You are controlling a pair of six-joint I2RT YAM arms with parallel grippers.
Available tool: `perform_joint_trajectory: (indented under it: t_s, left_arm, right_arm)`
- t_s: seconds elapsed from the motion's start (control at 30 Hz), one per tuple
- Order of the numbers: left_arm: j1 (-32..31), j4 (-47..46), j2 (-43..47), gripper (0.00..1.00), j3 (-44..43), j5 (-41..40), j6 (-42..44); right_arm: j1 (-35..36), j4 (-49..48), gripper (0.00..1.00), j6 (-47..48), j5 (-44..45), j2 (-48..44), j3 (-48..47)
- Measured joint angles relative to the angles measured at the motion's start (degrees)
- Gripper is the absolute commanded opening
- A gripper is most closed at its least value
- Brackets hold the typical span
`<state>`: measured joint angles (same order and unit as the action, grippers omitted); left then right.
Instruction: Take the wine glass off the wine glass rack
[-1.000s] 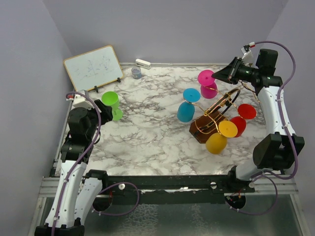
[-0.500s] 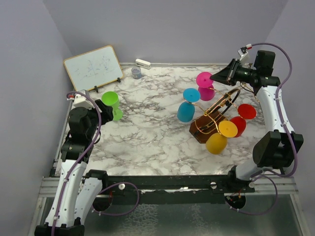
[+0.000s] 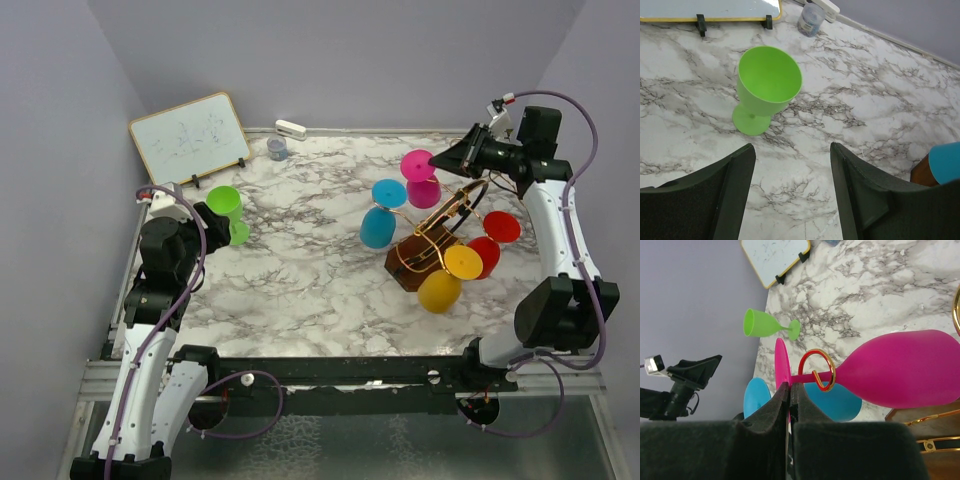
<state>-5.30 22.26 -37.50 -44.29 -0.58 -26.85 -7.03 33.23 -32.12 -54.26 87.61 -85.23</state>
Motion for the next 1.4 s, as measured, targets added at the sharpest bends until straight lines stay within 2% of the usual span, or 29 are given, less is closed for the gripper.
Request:
perform_joint_trajectory:
  t_s: [0.33, 0.87, 1.23, 1.33, 1.4]
  left_arm:
    - [0.0, 0.0, -0.1, 0.64, 0.0, 0.1, 0.0]
    - [0.0, 0.0, -0.1, 0.64, 0.0, 0.2, 0.0]
    - [0.0, 0.0, -0.6, 0.7, 0.0, 1.3, 0.0]
    - [0.0, -0.2, -1.4, 0.73, 0.0, 1.6, 0.0]
    - [0.0, -0.2, -1.9, 0.8, 0.0, 1.7, 0.0]
  right_arm:
    - [0.0, 0.2, 0.01, -0.3, 6.8, -6.3, 2.1]
    - [0.0, -2.4, 0.01, -3.8, 14.1, -5.2, 1.4]
    - [1.5, -10.7, 0.01, -5.3, 9.1, 5.8, -9.9]
    - [6.2, -10.9, 0.01, -1.9, 9.4, 8.9, -18.2]
    - [10.8, -10.6, 0.01, 1.7, 10.5, 10.3, -24.0]
